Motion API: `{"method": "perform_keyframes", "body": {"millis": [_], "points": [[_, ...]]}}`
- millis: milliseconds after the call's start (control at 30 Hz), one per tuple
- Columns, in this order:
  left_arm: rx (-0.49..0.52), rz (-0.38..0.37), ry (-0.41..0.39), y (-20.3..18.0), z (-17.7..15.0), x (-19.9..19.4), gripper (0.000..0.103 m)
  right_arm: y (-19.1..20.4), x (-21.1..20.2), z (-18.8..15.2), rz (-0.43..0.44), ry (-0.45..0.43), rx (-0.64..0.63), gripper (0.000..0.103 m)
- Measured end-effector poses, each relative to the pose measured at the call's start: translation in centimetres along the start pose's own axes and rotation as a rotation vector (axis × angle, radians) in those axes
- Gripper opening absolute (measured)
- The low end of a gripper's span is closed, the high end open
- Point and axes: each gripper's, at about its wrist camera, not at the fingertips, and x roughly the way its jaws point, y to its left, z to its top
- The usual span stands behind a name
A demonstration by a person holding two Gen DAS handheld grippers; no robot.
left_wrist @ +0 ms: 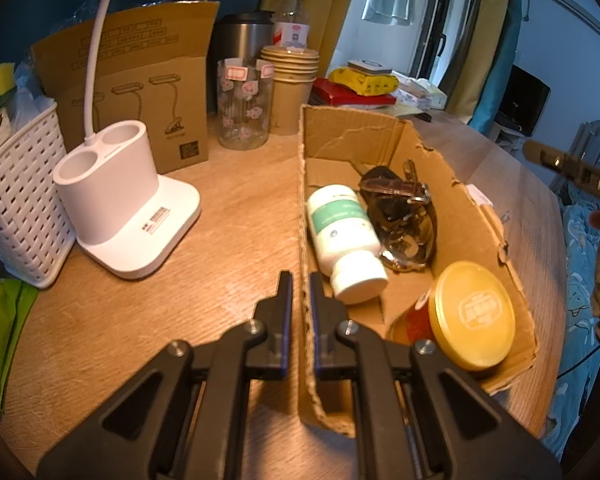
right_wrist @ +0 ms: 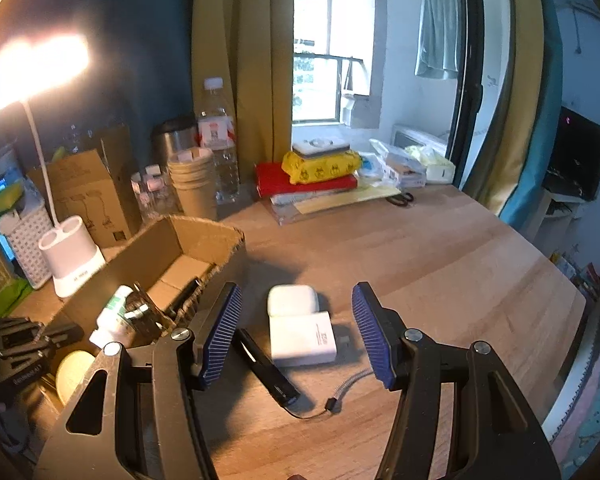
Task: Organize rigid objects
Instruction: 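Move the right gripper to the white charger block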
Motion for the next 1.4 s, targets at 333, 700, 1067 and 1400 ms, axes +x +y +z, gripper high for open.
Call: {"method": "perform_keyframes", "body": {"millis": [333, 700, 1067, 1400], "points": [[0.0, 0.001, -0.001, 0.0, 0.0, 0.0, 0.007, -0.1, 2.6, -1.8, -0.007, 0.061, -0.015, 0.067], [-0.001, 0.001, -0.001, 0.0, 0.0, 0.0, 0.007, -0.1, 5.0, -2.9, 0.012, 0.112, -0.023, 0.067], [-0.001, -0.001, -0.001, 0.0, 0.0, 0.1, 0.007, 0.1, 7.7, -3.4, 0.035, 0.153, -0.059, 0.067], [-0.001, -0.002, -0.002, -0.1, 0.0, 0.1, 0.007, 0.1, 10.0, -3.1, 0.045, 0.188, -0.089, 0.067]]}}
